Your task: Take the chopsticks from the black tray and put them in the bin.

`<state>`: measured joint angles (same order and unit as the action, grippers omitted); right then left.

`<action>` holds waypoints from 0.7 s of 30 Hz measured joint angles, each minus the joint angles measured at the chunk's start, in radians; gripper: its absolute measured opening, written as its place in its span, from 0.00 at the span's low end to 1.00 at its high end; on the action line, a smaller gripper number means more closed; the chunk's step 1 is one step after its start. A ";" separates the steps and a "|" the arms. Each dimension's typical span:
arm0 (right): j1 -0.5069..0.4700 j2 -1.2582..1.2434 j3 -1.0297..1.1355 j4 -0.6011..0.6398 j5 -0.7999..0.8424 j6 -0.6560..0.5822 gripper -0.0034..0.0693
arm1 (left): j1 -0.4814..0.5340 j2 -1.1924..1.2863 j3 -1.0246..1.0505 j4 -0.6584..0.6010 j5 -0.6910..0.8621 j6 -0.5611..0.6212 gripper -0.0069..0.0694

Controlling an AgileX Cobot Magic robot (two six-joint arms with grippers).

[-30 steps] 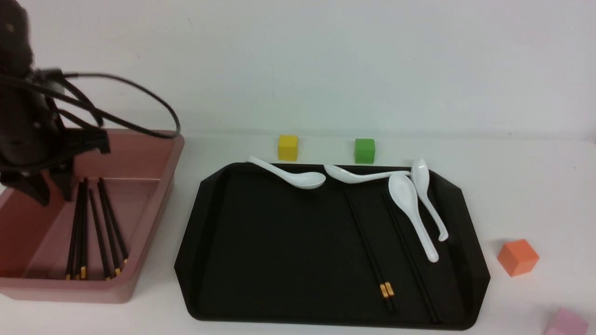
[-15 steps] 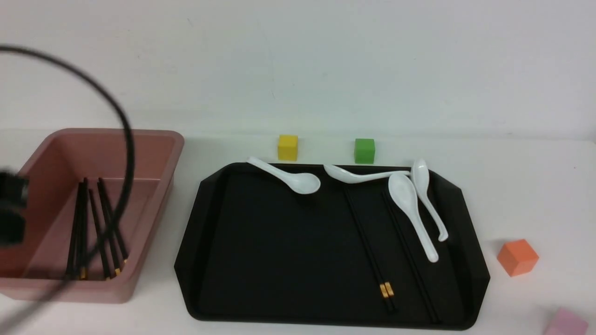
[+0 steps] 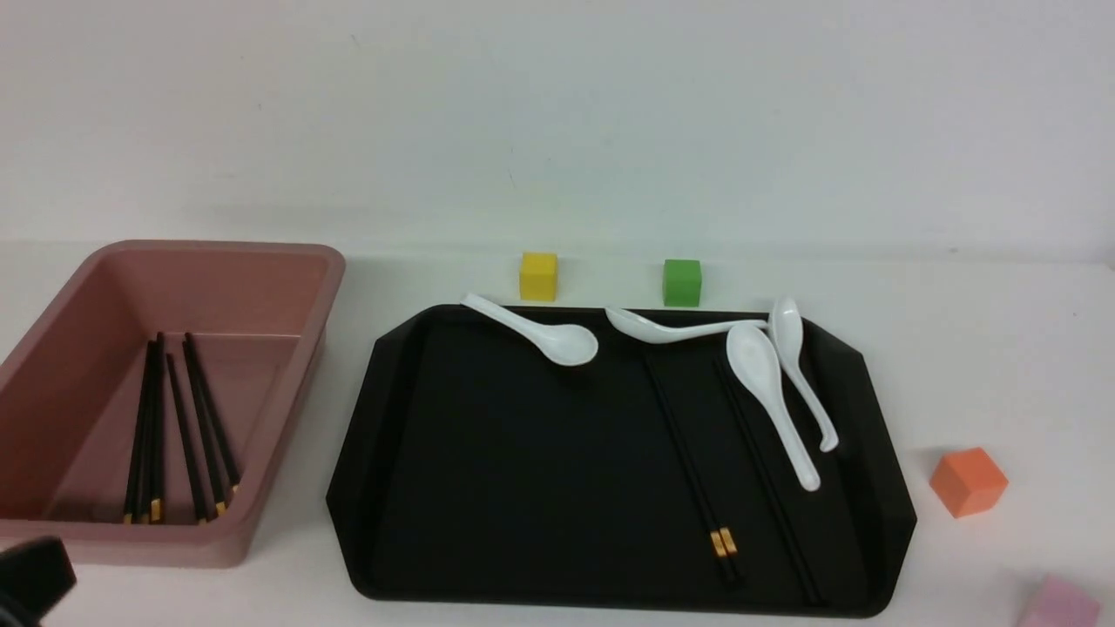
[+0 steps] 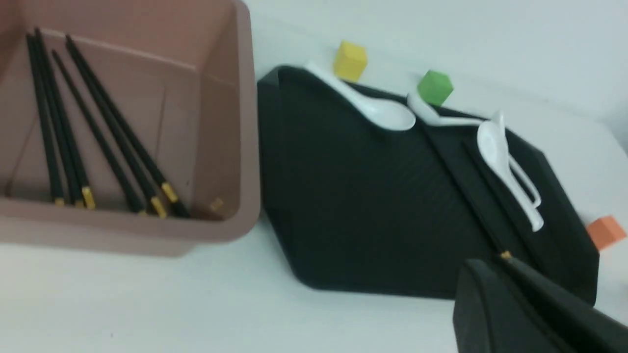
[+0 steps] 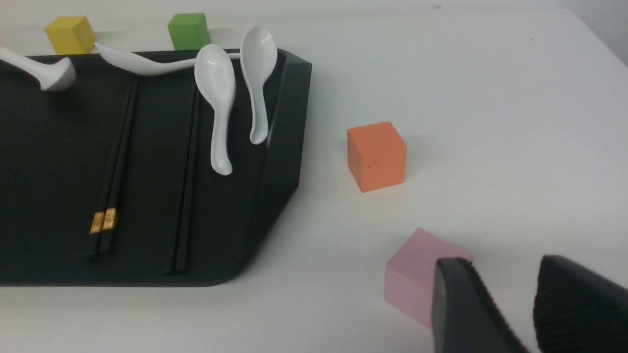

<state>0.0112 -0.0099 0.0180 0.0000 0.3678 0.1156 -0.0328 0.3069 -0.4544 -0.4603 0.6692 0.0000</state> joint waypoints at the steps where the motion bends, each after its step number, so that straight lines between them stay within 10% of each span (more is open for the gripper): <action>1: 0.000 0.000 0.000 0.000 0.000 0.000 0.38 | 0.000 0.000 0.004 0.000 0.001 0.000 0.07; 21: 0.000 0.000 0.000 0.000 0.000 0.000 0.38 | 0.000 -0.007 0.032 0.093 -0.017 0.039 0.07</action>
<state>0.0112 -0.0099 0.0180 0.0000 0.3678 0.1156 -0.0328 0.3002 -0.4223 -0.3675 0.6522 0.0386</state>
